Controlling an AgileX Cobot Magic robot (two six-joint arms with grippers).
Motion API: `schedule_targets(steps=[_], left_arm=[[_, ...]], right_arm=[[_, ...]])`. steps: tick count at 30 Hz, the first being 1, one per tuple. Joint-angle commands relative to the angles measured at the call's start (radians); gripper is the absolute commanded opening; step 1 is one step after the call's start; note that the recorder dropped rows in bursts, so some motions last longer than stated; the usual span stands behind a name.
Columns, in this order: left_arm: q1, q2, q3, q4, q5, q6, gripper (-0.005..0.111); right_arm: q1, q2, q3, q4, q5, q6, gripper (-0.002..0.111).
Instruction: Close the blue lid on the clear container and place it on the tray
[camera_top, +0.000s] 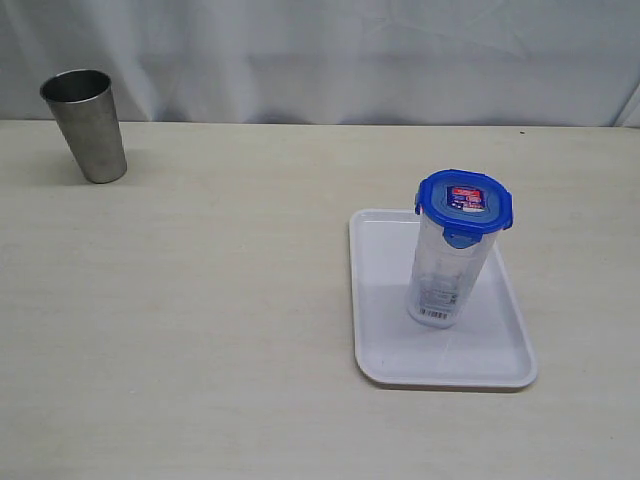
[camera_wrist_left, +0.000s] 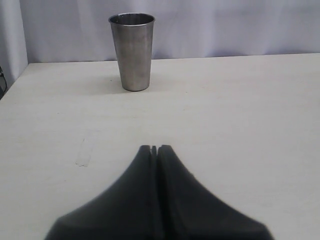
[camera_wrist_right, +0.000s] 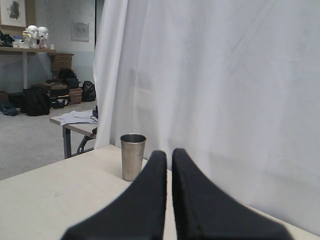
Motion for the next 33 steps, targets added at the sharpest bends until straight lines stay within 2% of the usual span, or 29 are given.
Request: schedule_targets(steps=[1, 15, 20, 23, 26, 33], left_arm=[[0.001, -0.007, 0.002, 0.018, -0.006, 0.001, 0.0], [0.001, -0.007, 0.002, 0.018, -0.001, 0.001, 0.0], [0.001, -0.007, 0.002, 0.018, -0.001, 0.001, 0.0], [0.001, -0.007, 0.002, 0.018, -0.001, 0.001, 0.0], [0.001, -0.007, 0.002, 0.018, -0.001, 0.001, 0.0], [0.001, -0.007, 0.002, 0.018, -0.001, 0.001, 0.0]], right_arm=[[0.0, -0.004, 0.004, -0.009, 0.005, -0.002, 0.004], [0.0, -0.004, 0.007, -0.009, 0.005, -0.002, 0.004], [-0.014, -0.006, 0.067, -0.009, -0.003, -0.002, 0.004], [-0.064, -0.02, 0.13, -0.015, -0.01, -0.006, 0.004], [-0.127, -0.06, 0.206, -0.115, -0.065, -0.027, 0.004], [-0.308, -0.177, 0.393, -0.12, -0.26, -0.03, 0.004]])
